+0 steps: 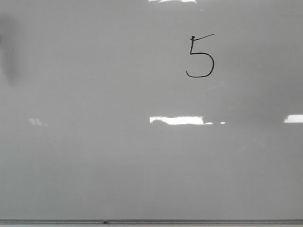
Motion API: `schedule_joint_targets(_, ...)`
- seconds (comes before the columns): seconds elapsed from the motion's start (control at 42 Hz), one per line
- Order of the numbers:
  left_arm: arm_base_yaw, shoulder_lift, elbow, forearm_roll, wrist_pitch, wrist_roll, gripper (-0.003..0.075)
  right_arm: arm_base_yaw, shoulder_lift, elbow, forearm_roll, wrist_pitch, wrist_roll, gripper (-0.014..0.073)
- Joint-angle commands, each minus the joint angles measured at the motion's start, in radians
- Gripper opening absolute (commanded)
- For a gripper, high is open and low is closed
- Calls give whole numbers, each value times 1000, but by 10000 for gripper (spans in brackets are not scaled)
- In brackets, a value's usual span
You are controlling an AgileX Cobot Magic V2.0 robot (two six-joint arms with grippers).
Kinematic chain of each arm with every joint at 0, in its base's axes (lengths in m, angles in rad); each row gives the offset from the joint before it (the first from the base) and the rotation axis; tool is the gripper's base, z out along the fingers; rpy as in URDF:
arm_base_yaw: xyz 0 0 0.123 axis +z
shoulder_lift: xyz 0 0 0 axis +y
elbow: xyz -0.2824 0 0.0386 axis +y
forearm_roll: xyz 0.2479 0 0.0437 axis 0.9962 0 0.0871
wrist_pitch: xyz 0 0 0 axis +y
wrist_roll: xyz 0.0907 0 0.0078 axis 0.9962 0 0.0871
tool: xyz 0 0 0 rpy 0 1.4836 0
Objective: Write number 5 on whiteboard
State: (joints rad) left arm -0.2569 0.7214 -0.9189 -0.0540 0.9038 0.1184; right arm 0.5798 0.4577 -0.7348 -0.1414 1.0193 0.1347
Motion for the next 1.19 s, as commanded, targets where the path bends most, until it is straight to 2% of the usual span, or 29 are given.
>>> schedule_joint_targets(0.0, 38, -10, -25, -7, -59, 2, 170, -6, -13, -9, -7, -85, -5, 279)
schedule_joint_targets(0.095, 38, -10, -25, -32, -64, -2, 55, -6, -14, -8, -7, -98, -5, 49)
schedule_joint_targets(0.167, 38, -10, -25, -66, -72, -2, -9, -6, -14, -7, -7, -105, -5, -72)
schedule_joint_targets(0.834, 38, -11, -22, -75, -72, -2, -20, -6, -14, -7, -5, -82, -5, -69)
schedule_joint_targets(0.977, 95, -74, 14, 54, -170, -2, -20, -6, -14, -7, -5, -82, -5, -69)
schedule_joint_targets(1.168, 186, -212, 183, 67, -341, -2, -20, -6, -14, -7, -5, -83, -5, -69)
